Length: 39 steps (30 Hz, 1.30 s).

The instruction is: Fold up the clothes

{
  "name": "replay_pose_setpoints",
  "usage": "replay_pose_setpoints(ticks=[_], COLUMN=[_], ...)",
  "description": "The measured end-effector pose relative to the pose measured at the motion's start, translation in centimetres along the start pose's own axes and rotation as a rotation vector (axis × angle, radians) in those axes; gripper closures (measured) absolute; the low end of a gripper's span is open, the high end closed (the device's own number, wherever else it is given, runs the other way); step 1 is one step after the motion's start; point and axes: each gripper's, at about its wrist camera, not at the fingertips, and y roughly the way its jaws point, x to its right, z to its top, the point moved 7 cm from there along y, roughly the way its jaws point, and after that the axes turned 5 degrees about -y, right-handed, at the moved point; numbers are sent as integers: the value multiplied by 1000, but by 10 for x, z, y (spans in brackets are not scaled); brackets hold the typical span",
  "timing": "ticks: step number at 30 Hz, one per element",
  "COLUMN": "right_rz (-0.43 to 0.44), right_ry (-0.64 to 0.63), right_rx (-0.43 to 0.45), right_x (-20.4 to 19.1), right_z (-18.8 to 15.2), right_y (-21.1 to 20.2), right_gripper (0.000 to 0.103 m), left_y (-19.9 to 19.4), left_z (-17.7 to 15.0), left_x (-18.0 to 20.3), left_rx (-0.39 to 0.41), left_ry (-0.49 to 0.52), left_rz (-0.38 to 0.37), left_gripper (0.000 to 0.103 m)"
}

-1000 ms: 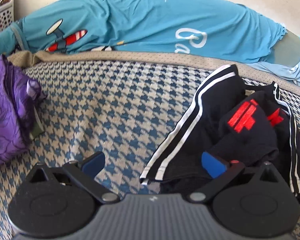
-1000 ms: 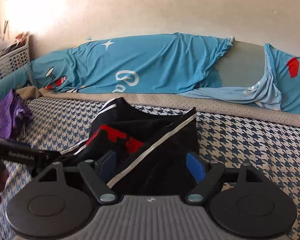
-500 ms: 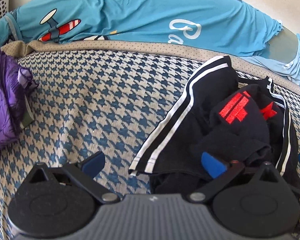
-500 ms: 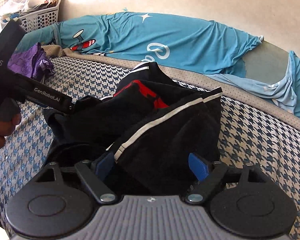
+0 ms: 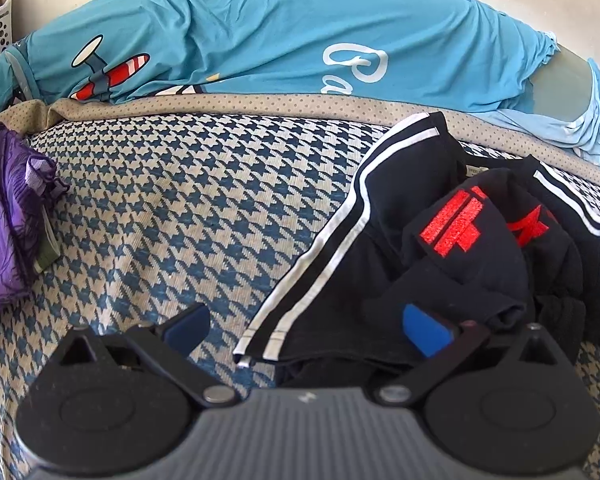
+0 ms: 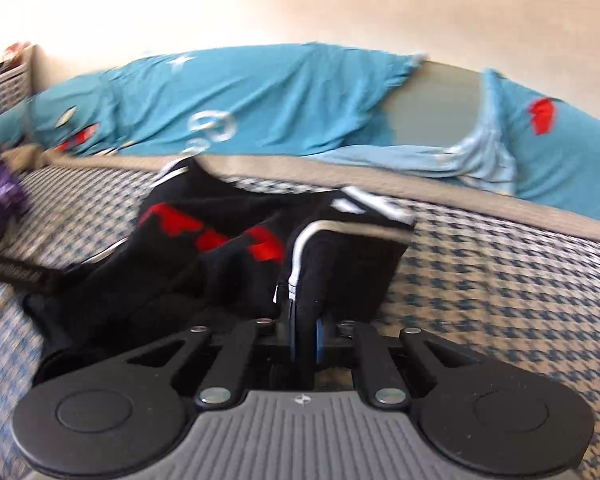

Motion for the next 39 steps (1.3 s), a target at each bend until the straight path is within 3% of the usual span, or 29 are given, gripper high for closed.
replay_pose_setpoints(ticks=[5,11,20,29,30,32,34,36,39], right_rz=[-148,-230,-263,-391,-375,-335,-296,-271,-230], right_ry=[111,154,233,338,364,398,420,416,393], right_rx=[1,15,45,-76,-82,-67,-41,-25,-29], right_x=[45,80,123,161,163,163,159,152,139], right_z=[1,-4,-4,-27,-30,-29,-27,-21,-16], right_y=[-1,-7,0,28,28,24,20,16,16], right_gripper=[93,94,96,95,92,71,39,32,32], left_y=[1,2,3,2,2,1,0,-1,-4], left_z=[0,1,1,0,0,-1,-1,-2,-3], left_x=[8,18,29,28,28,28,29,29,28], left_rx=[4,17,40,33,33,34,35,36,37], left_ry=[4,9,43,39,39,40,43,47,49], left_rz=[8,11,19,11,11,12,14,15,11], left_gripper=[0,0,0,0,0,0,0,0,0])
